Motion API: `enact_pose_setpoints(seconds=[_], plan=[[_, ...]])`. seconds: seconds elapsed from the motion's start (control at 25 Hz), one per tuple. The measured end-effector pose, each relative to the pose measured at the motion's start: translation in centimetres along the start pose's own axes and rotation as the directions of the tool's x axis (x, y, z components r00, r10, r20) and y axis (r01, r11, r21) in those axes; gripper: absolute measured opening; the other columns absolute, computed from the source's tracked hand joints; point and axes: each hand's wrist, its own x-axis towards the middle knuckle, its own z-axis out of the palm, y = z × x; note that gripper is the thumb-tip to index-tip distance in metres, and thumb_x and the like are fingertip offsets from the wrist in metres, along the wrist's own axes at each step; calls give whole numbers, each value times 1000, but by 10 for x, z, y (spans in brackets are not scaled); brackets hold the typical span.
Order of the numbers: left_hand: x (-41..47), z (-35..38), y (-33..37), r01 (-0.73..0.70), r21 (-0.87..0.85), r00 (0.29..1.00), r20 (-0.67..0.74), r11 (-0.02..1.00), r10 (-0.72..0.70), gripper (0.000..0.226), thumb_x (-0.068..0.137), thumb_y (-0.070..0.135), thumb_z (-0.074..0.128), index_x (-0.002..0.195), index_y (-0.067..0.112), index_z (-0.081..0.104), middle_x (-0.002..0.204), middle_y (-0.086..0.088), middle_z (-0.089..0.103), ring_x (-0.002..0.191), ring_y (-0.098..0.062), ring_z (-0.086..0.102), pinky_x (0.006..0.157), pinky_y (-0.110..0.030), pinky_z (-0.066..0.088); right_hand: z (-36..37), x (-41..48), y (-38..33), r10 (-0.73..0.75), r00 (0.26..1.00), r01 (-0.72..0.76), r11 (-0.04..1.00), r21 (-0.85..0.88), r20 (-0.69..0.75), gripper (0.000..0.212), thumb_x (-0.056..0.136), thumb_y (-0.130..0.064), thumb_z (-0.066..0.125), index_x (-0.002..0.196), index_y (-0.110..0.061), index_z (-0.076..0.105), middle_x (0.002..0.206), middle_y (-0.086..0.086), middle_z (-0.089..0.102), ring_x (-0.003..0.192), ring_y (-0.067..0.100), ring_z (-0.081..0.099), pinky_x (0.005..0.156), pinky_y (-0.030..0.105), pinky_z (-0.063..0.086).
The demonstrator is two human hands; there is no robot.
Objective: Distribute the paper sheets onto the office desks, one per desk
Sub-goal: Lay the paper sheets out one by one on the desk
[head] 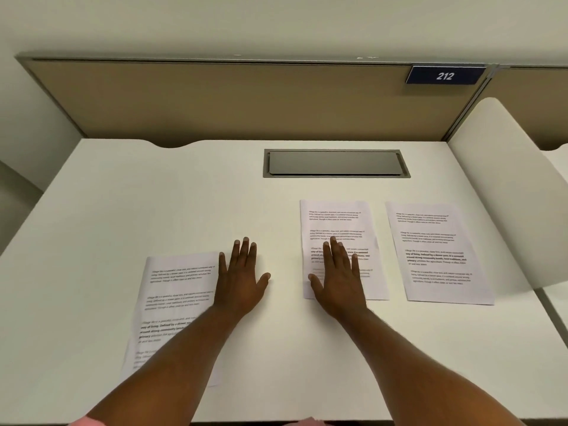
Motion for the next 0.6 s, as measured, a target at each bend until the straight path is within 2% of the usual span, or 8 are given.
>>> enact_pose_setpoints(seconds=[0.16, 0.32, 0.48, 0.6], plan=[[-32, -3, -50, 26, 26, 1000, 3, 999, -26, 86, 90, 62, 21, 160, 12, 18, 169, -5, 7, 156, -20, 0, 124, -54, 2, 23, -11, -43, -49, 999, 49, 999, -7, 9, 85, 98, -52, 43, 162, -14, 3, 170, 1, -8, 157, 18, -3, 126, 44, -5], [-62, -3, -95, 82, 31, 996, 23, 996, -83, 88, 89, 64, 19, 160, 12, 16, 169, -5, 6, 156, -18, -2, 124, -52, -3, 44, -18, -86, -96, 995, 96, 995, 2, 35, 85, 98, -54, 44, 162, -13, 6, 171, 1, -5, 157, 17, -3, 127, 46, -2], [-91, -5, -137, 164, 33, 986, 23, 986, -165, 88, 90, 63, 21, 159, 10, 17, 169, -6, 10, 157, -20, 3, 125, -52, 0, 64, -27, -126, -153, 985, 153, 988, 4, 76, 86, 97, -59, 40, 162, -13, 7, 171, 2, -5, 157, 16, -5, 127, 46, -4], [-108, -7, -162, 274, 23, 962, 3, 962, -274, 85, 93, 61, 30, 159, 9, 17, 169, -8, 12, 157, -22, 7, 125, -53, 4, 76, -31, -150, -191, 977, 192, 981, 7, 92, 85, 96, -62, 40, 160, -11, 18, 171, 5, 4, 158, 19, 2, 126, 46, -5]])
